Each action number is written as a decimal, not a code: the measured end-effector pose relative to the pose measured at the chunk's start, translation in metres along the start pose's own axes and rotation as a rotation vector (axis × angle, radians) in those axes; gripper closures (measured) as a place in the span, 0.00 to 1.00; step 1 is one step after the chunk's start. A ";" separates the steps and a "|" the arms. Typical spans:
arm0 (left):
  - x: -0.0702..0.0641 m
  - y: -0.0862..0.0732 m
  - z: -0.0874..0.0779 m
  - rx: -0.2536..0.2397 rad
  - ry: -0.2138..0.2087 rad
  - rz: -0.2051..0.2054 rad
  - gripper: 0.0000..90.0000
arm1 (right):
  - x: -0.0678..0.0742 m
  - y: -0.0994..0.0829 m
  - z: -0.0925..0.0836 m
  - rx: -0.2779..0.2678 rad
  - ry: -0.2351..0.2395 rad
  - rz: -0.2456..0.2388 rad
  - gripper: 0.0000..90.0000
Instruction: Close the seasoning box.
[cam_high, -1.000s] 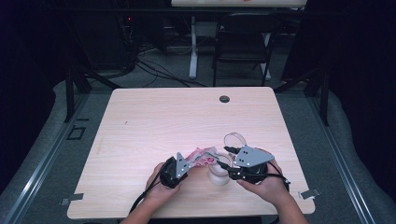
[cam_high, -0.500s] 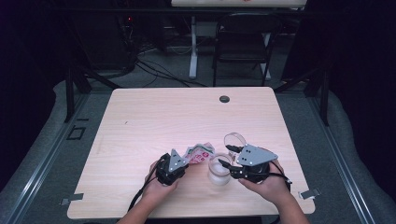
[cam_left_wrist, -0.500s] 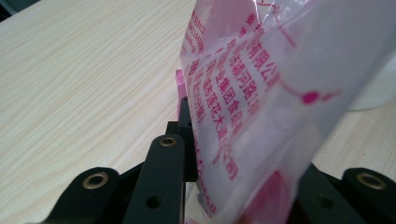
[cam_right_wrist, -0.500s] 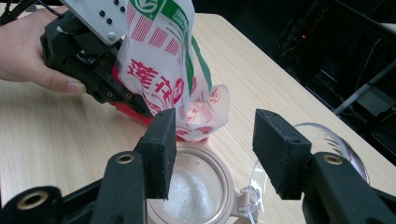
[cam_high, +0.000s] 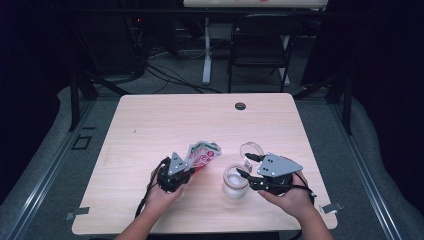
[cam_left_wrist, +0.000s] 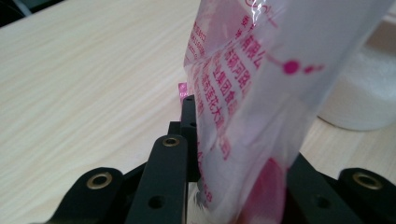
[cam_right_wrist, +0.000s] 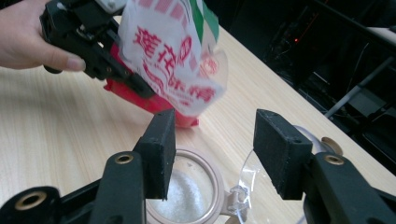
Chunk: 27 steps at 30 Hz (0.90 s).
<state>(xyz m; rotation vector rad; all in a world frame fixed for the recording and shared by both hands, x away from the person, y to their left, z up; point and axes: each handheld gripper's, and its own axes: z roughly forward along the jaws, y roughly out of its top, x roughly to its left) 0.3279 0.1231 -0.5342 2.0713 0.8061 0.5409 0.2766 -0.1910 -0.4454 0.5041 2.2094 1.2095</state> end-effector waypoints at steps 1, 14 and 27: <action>0.003 0.001 -0.003 -0.003 0.010 -0.001 0.88 | -0.001 0.000 -0.001 -0.006 -0.007 0.003 0.54; 0.051 -0.017 -0.044 -0.008 0.144 -0.074 0.90 | -0.021 -0.005 -0.016 -0.046 -0.082 0.097 0.51; 0.085 -0.051 -0.066 0.009 0.271 -0.197 0.92 | -0.031 -0.011 -0.009 -0.036 -0.095 0.168 0.49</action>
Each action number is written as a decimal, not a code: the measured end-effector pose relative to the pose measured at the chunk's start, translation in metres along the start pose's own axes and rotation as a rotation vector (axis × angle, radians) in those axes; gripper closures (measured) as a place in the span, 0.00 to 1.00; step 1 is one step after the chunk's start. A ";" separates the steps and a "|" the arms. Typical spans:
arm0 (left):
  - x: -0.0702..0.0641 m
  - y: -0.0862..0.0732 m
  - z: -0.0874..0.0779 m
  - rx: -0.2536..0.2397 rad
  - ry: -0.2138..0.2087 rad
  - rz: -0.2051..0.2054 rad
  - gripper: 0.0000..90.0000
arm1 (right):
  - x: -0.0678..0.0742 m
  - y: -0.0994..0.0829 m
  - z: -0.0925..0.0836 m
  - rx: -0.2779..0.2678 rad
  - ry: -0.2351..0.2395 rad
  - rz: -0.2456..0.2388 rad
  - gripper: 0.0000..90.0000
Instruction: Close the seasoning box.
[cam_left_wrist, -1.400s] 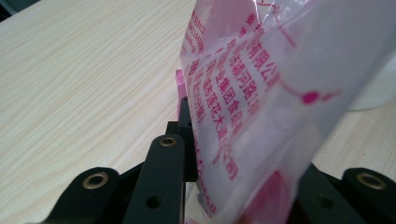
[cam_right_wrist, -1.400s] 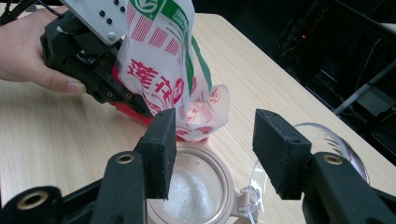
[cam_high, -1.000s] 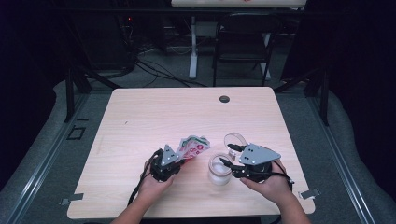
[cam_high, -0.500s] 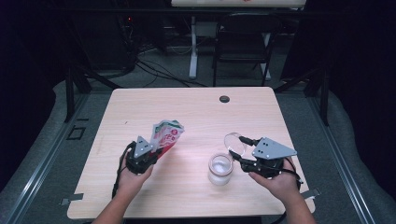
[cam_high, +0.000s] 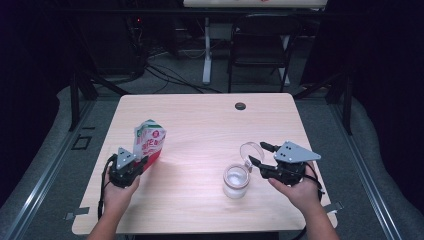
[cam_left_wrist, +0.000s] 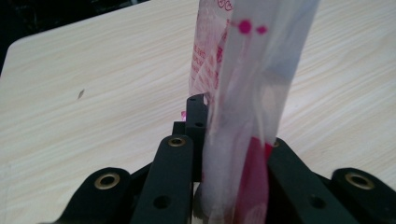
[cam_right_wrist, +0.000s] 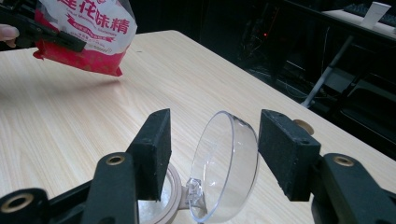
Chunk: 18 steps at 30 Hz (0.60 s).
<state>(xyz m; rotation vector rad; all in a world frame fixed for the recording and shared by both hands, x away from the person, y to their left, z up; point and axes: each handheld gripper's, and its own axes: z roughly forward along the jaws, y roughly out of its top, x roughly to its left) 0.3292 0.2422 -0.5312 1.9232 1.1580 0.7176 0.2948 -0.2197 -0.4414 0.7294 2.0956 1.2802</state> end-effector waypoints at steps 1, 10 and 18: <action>0.001 -0.002 0.001 0.010 0.007 -0.003 0.92 | 0.000 0.000 0.001 0.003 -0.001 -0.001 0.49; 0.009 -0.010 0.004 0.032 0.038 -0.025 0.94 | -0.002 -0.001 0.005 0.005 -0.005 0.006 0.49; 0.013 -0.015 0.001 0.011 -0.030 -0.101 0.83 | -0.003 -0.002 0.007 0.016 -0.013 0.017 0.49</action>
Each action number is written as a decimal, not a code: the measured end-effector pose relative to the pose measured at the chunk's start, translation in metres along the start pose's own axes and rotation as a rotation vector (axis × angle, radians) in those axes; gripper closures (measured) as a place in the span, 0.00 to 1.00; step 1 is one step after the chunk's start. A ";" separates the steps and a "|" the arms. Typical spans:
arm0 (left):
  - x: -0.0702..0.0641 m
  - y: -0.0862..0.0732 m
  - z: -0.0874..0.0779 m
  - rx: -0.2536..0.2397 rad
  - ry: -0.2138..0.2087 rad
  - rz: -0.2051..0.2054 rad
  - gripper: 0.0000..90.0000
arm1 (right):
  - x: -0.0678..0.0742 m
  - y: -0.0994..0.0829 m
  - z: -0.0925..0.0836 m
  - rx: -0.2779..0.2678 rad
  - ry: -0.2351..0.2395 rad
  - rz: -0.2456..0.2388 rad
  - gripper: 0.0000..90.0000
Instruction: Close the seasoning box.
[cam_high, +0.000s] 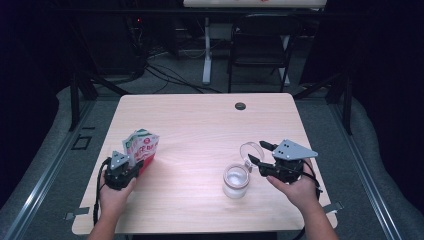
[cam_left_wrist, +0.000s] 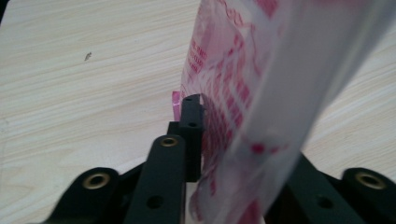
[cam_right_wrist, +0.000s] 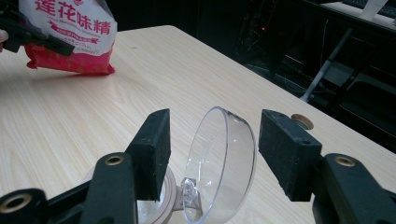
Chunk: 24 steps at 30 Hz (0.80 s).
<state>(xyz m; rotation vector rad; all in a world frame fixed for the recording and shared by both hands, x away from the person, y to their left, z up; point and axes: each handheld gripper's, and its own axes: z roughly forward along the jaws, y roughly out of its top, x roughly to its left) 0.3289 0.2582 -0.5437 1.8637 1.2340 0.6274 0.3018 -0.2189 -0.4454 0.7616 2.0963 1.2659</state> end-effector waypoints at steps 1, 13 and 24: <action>0.000 0.000 -0.001 -0.011 -0.004 -0.014 0.80 | 0.000 0.000 0.000 0.001 -0.001 0.002 0.49; -0.009 0.003 -0.009 -0.073 -0.028 -0.021 0.51 | -0.002 -0.002 0.003 0.020 -0.005 0.028 0.49; -0.021 0.006 -0.016 -0.123 -0.062 -0.008 0.41 | -0.004 -0.005 0.007 0.047 0.012 0.054 0.48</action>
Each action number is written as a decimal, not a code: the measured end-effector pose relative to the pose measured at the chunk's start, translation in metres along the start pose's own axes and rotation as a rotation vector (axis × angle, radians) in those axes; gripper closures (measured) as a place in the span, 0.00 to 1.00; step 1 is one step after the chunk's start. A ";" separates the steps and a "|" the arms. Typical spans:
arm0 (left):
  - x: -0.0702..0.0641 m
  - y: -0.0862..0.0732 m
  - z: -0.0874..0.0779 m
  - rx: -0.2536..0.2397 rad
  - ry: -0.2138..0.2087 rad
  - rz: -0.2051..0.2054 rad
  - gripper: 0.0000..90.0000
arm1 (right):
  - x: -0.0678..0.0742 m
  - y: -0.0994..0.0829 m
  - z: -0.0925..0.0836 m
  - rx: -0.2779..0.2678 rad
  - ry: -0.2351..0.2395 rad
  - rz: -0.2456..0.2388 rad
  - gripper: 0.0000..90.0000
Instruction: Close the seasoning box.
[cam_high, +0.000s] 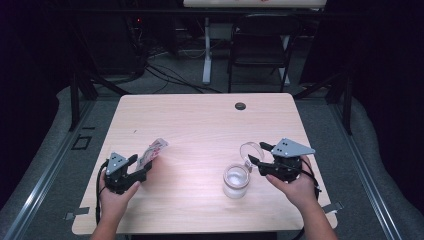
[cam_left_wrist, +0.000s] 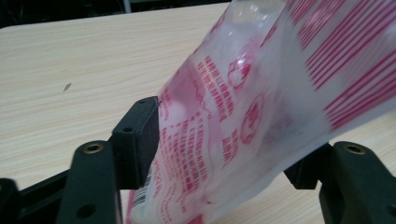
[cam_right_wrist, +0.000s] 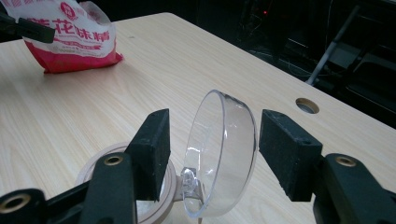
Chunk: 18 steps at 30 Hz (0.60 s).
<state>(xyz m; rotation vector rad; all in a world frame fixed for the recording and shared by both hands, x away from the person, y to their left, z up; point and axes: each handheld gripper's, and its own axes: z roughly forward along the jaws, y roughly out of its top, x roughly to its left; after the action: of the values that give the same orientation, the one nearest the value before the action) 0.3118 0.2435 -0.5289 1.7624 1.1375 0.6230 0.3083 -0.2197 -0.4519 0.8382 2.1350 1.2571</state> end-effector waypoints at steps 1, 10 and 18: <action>-0.002 0.001 -0.001 -0.004 -0.012 -0.002 0.41 | 0.000 0.000 0.000 0.002 -0.001 0.003 0.48; -0.020 0.005 -0.002 0.007 -0.101 0.038 0.38 | -0.003 -0.001 0.002 0.014 0.015 0.039 0.53; -0.037 0.006 0.002 0.028 -0.140 0.084 0.38 | -0.004 0.000 -0.001 0.010 0.007 0.047 0.63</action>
<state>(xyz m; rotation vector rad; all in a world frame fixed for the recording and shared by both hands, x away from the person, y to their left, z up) 0.2996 0.2085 -0.5224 1.8549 0.9851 0.5271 0.3099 -0.2233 -0.4509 0.8939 2.1401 1.2759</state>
